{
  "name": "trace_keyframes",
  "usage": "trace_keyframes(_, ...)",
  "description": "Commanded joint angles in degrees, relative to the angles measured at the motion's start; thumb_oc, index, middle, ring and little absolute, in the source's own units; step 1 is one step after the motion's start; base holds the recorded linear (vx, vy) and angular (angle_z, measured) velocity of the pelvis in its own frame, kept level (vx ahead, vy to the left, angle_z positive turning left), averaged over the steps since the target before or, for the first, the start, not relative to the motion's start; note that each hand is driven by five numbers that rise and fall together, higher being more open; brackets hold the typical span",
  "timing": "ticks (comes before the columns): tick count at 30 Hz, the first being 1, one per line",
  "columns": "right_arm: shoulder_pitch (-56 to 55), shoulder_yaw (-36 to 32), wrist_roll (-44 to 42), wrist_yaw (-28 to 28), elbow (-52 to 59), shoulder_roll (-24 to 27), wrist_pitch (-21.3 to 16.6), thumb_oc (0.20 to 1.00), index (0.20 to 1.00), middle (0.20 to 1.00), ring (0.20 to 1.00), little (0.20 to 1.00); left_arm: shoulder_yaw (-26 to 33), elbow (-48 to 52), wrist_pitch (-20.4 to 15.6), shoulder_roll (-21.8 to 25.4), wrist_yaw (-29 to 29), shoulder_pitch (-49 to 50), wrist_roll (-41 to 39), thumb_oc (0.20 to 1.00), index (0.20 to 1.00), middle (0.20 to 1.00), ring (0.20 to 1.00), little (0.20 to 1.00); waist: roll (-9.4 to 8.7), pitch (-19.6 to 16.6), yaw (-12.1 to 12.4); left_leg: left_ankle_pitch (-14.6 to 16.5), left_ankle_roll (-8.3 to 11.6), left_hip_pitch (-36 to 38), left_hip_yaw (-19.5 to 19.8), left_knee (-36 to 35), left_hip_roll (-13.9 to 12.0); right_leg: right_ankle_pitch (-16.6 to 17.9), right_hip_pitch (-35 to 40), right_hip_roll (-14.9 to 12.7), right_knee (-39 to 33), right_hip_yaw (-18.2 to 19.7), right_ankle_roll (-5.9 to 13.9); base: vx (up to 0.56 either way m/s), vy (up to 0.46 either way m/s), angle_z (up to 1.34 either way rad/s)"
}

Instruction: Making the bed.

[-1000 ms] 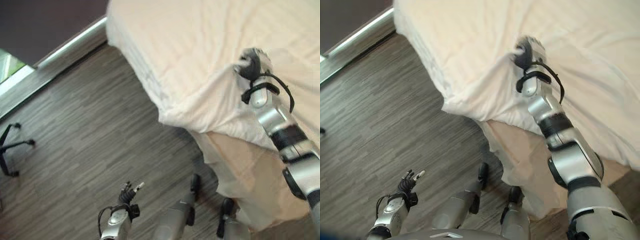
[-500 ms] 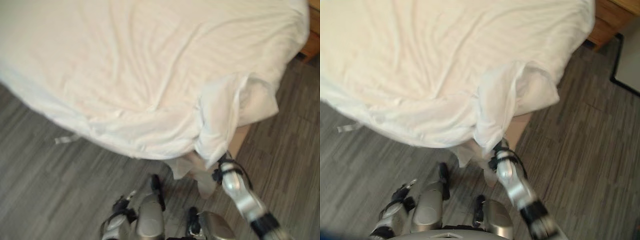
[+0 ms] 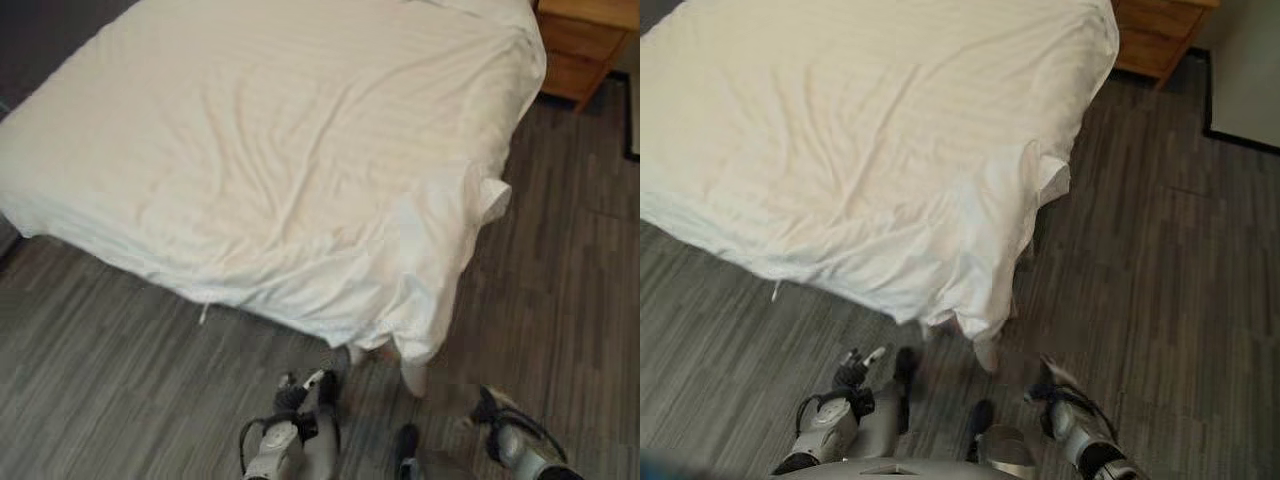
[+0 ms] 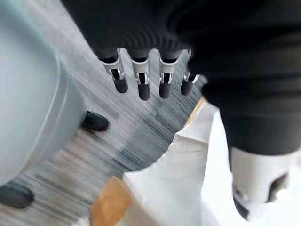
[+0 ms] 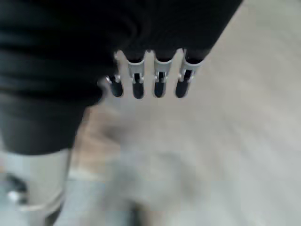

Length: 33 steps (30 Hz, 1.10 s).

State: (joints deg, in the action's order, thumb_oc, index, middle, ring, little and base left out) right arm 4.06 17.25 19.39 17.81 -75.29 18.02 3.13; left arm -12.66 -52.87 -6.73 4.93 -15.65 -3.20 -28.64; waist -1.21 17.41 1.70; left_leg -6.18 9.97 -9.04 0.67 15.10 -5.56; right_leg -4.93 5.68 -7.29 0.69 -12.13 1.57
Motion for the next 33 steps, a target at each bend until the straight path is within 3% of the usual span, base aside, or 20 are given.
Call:
trace_keyframes(1, -2.3, -5.7, -11.2, 0.6, -2.3, -0.1, 2.7, 1.000, 1.000, 1.000, 1.000, 1.000, 1.2, 2.0, 1.1, 0.8, 3.8, 0.7, -2.5, 1.000, 1.000, 1.000, 1.000, 1.000, -0.52, -0.4, -1.8, 4.0, -4.31, 4.2, -0.9, 3.0, -3.6, 0.7, -0.4, 0.4, -3.3, -1.3, 2.35, -0.10, 0.226, 0.10)
trace_keyframes(2, -3.1, -10.8, -16.1, -0.1, -4.2, 1.0, 3.2, 1.000, 1.000, 1.000, 1.000, 1.000, 1.8, 1.9, 2.3, 1.6, 4.6, 1.5, -2.4, 1.000, 1.000, 1.000, 1.000, 1.000, 0.01, -1.2, -2.9, 3.0, -3.52, 7.1, -2.0, 0.6, -6.1, 0.8, -0.2, 0.3, -3.7, -2.2, 2.83, 0.03, 0.220, 0.28)
trace_keyframes(3, -4.1, -12.3, -17.6, -0.3, -5.5, 1.9, 3.1, 1.000, 1.000, 1.000, 1.000, 1.000, 2.8, 1.6, 1.8, 2.0, 5.1, 1.7, -3.1, 1.000, 1.000, 1.000, 1.000, 1.000, 0.80, -2.3, -3.6, 3.1, -2.85, 10.4, -3.0, -4.8, -6.6, 0.9, -0.1, 0.6, -3.9, -2.5, 3.41, 0.05, 0.255, 0.40)
trace_keyframes(4, -3.8, -13.6, -18.0, -0.8, -6.7, 3.3, 3.2, 1.000, 1.000, 1.000, 1.000, 1.000, 3.3, 1.5, 2.1, 2.6, 5.5, 1.8, -3.2, 1.000, 1.000, 1.000, 1.000, 1.000, 1.33, -3.2, -4.2, 5.8, -3.02, 12.4, -4.1, -9.6, -5.6, 1.3, -0.4, 0.6, -3.9, -2.5, 4.10, 0.05, 0.176, 0.49)
trace_keyframes(5, -3.7, -13.7, -18.0, -0.8, -6.7, 3.3, 3.2, 1.000, 1.000, 1.000, 1.000, 1.000, 3.3, 1.5, 2.1, 2.6, 5.5, 1.8, -3.2, 1.000, 1.000, 1.000, 1.000, 1.000, 1.28, -3.3, -4.2, 5.7, -3.06, 12.3, -4.1, -9.7, -5.5, 1.3, -0.6, 0.5, -3.9, -2.5, 4.12, 0.03, 0.183, 0.30)
trace_keyframes(6, -3.6, -15.7, -18.8, -0.6, -7.3, 6.3, 3.2, 1.000, 1.000, 1.000, 1.000, 1.000, 3.9, 1.0, 2.4, 3.3, 6.4, 1.5, -3.3, 1.000, 1.000, 1.000, 1.000, 1.000, 1.47, -4.0, -4.9, 7.1, -3.29, 13.0, -5.9, -14.2, -4.5, 2.0, -1.2, 0.2, -3.5, -2.3, 4.73, 0.01, 0.095, 0.27)
trace_keyframes(7, -3.6, -15.7, -18.8, -0.6, -7.3, 6.3, 3.2, 1.000, 1.000, 1.000, 1.000, 1.000, 3.9, 1.0, 2.4, 3.3, 6.4, 1.5, -3.3, 1.000, 1.000, 1.000, 1.000, 1.000, 1.47, -4.1, -4.9, 7.1, -3.29, 13.0, -5.9, -14.2, -4.5, 2.0, -1.3, 0.2, -3.5, -2.3, 4.73, -0.03, 0.229, 0.35)
trace_keyframes(8, -2.2, -18.4, -20.9, -0.2, -6.2, 9.0, 2.9, 1.000, 1.000, 1.000, 1.000, 1.000, 4.2, 1.3, 2.0, 4.7, 7.3, 1.0, -2.7, 1.000, 1.000, 1.000, 1.000, 1.000, 1.26, -4.4, -5.4, 7.0, -3.08, 14.7, -6.3, -18.4, -3.5, 2.9, -1.8, 0.3, -3.5, -1.9, 4.98, -0.05, 0.217, 0.45)
trace_keyframes(10, -0.1, -20.6, -20.4, 0.9, -2.2, 15.1, 2.6, 1.000, 1.000, 1.000, 1.000, 1.000, 5.1, 2.4, 2.1, 6.0, 7.1, 1.4, -3.2, 1.000, 1.000, 1.000, 1.000, 1.000, 0.70, -5.0, -5.4, 7.8, -3.36, 15.6, -7.4, -20.1, -2.3, 4.2, -2.3, -0.1, -3.8, -1.4, 5.88, -0.05, 0.220, 0.20)
trace_keyframes(11, -0.1, -20.6, -20.4, 0.9, -2.2, 15.1, 2.6, 1.000, 1.000, 1.000, 1.000, 1.000, 5.1, 2.4, 2.1, 6.0, 7.1, 1.4, -3.2, 1.000, 1.000, 1.000, 1.000, 1.000, 0.68, -5.2, -5.5, 7.7, -3.39, 15.4, -7.4, -20.1, -2.2, 4.4, -2.6, -0.1, -3.9, -1.4, 5.88, -0.14, 0.267, -0.20)
trace_keyframes(12, 5.3, -20.3, -18.1, 3.0, 9.2, 23.9, 2.1, 1.000, 1.000, 1.000, 1.000, 1.000, 5.5, 5.1, 2.0, 7.1, 6.3, 3.4, -3.9, 1.000, 1.000, 1.000, 1.000, 1.000, 0.17, -4.8, -4.9, 9.1, -4.08, 15.1, -8.7, -20.1, -0.7, 6.5, -4.4, -0.6, -3.5, -0.5, 7.29, -0.13, 0.197, -0.21)
trace_keyframes(15, 6.7, -19.7, -16.8, 3.4, 13.4, 24.9, 2.5, 1.000, 1.000, 1.000, 1.000, 1.000, 5.5, 5.9, 2.1, 7.0, 6.2, 4.3, -4.0, 1.000, 1.000, 1.000, 1.000, 1.000, 0.16, -4.8, -4.7, 9.0, -4.39, 14.4, -8.6, -20.1, -0.1, 6.6, -5.2, -0.7, -3.3, -0.3, 7.45, -0.09, 0.131, -0.46)
trace_keyframes(17, 8.9, -20.7, -15.6, 5.5, 25.4, 27.4, 2.2, 1.000, 1.000, 1.000, 1.000, 1.000, 5.0, 6.6, 2.1, 6.8, 5.9, 5.5, -3.6, 1.000, 1.000, 1.000, 1.000, 1.000, 0.30, -4.4, -4.8, 8.9, -4.87, 13.5, -8.4, -20.1, 0.7, 6.8, -6.5, -0.9, -2.2, 1.3, 7.70, -0.10, 0.143, -0.03)
trace_keyframes(18, 10.8, -21.5, -11.0, 7.4, 44.8, 28.6, 2.9, 1.000, 1.000, 1.000, 1.000, 1.000, 4.8, 5.4, 2.5, 5.7, 5.5, 6.2, -3.2, 1.000, 1.000, 1.000, 1.000, 1.000, 0.76, -3.6, -5.3, 8.8, -5.47, 13.2, -8.3, -20.1, 1.5, 6.9, -7.4, -0.9, -1.8, 4.9, 8.01, -0.08, 0.123, 0.12)
trace_keyframes(21, 10.4, -21.9, -10.9, 7.3, 45.2, 28.5, 3.2, 1.000, 1.000, 1.000, 1.000, 1.000, 4.7, 5.5, 2.5, 5.8, 5.5, 6.2, -3.2, 1.000, 1.000, 1.000, 1.000, 1.000, 0.69, -3.8, -5.1, 8.7, -5.48, 12.9, -8.3, -20.1, 1.5, 7.1, -7.8, -0.9, -1.8, 4.9, 7.99, -0.03, 0.033, 0.13)
trace_keyframes(22, 22.8, -14.8, -10.0, 10.1, 45.1, 21.1, 2.2, 1.000, 1.000, 1.000, 1.000, 1.000, 4.7, 0.4, 3.4, 4.8, 5.5, 5.1, -2.0, 1.000, 1.000, 1.000, 1.000, 1.000, 1.22, -4.1, -2.4, 8.1, -5.72, 11.4, -7.3, -20.1, 2.3, 7.6, -7.3, -2.2, -5.7, 4.8, 7.95, -0.05, -0.018, 0.07)
trace_keyframes(26, 32.8, -8.4, -10.6, 9.7, 40.0, 20.2, 2.6, 1.000, 1.000, 1.000, 1.000, 1.000, 4.2, -0.7, 3.0, 4.7, 5.2, 3.3, -2.3, 1.000, 1.000, 1.000, 1.000, 1.000, 1.48, -3.2, -1.3, 6.9, -5.41, 9.1, -6.7, -20.1, 2.3, 7.9, -8.6, -2.5, -5.7, 4.2, 7.73, -0.06, -0.045, 0.09)
trace_keyframes(28, 40.1, -3.0, -8.8, 8.7, 33.6, 19.1, 3.7, 1.000, 1.000, 1.000, 1.000, 1.000, 3.0, -1.3, 2.3, 4.7, 4.9, 1.5, -3.1, 1.000, 1.000, 1.000, 1.000, 1.000, 2.52, -2.1, -0.4, 5.1, -4.52, 5.6, -6.0, -20.1, 2.2, 8.0, -11.2, -2.6, -5.7, 3.7, 7.40, -0.12, -0.080, 0.27)
trace_keyframes(33, 47.7, 1.7, -10.6, 7.8, 21.0, 16.0, 3.4, 1.000, 1.000, 1.000, 1.000, 1.000, 2.0, -2.5, 1.0, 4.5, 4.8, 0.1, -4.5, 1.000, 1.000, 1.000, 1.000, 1.000, 4.08, -1.5, 0.7, 3.4, -3.66, 1.9, -5.4, -20.1, 1.9, 8.5, -14.1, -2.7, -5.7, 2.9, 7.15, -0.02, -0.065, 0.15)
